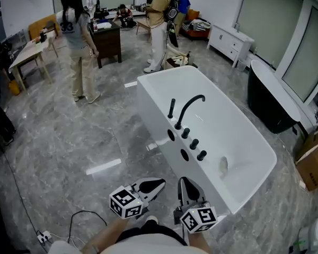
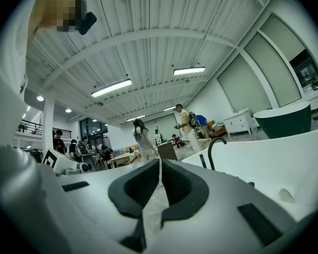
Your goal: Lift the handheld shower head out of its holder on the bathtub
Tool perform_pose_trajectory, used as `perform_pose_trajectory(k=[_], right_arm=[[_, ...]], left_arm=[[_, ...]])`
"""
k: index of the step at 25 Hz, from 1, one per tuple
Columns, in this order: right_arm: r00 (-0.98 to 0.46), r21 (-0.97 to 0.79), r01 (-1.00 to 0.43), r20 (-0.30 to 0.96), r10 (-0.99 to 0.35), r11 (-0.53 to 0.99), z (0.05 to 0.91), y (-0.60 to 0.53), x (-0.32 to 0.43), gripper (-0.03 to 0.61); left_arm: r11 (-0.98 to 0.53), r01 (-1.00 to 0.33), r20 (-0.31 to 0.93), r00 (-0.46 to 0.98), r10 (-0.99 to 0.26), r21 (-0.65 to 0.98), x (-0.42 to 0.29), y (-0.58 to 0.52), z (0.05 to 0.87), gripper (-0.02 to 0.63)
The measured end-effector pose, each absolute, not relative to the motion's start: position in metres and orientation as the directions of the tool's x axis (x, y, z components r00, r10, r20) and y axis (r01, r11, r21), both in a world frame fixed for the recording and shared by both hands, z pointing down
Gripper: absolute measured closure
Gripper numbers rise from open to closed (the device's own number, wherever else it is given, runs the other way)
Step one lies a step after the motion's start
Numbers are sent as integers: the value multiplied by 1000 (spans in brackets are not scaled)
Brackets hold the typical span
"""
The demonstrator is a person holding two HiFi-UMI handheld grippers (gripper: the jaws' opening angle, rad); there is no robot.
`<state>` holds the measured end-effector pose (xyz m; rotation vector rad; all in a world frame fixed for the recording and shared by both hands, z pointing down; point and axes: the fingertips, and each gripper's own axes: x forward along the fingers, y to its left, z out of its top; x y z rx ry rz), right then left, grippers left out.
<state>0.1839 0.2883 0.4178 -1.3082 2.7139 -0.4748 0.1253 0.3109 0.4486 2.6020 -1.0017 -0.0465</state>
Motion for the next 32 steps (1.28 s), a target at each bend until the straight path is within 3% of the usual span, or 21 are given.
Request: perform_pose_trajectory(k=[16, 32], right_arm=[[-677, -306, -706, 30, -735, 639, 416, 270, 171, 558], [-628, -309, -744, 21, -778, 592, 416, 243, 183, 558]], left_arm=[[-665, -665, 45, 718, -695, 339, 123, 298, 446, 594], [-694, -638, 39, 745, -666, 334, 134, 270, 446, 594]])
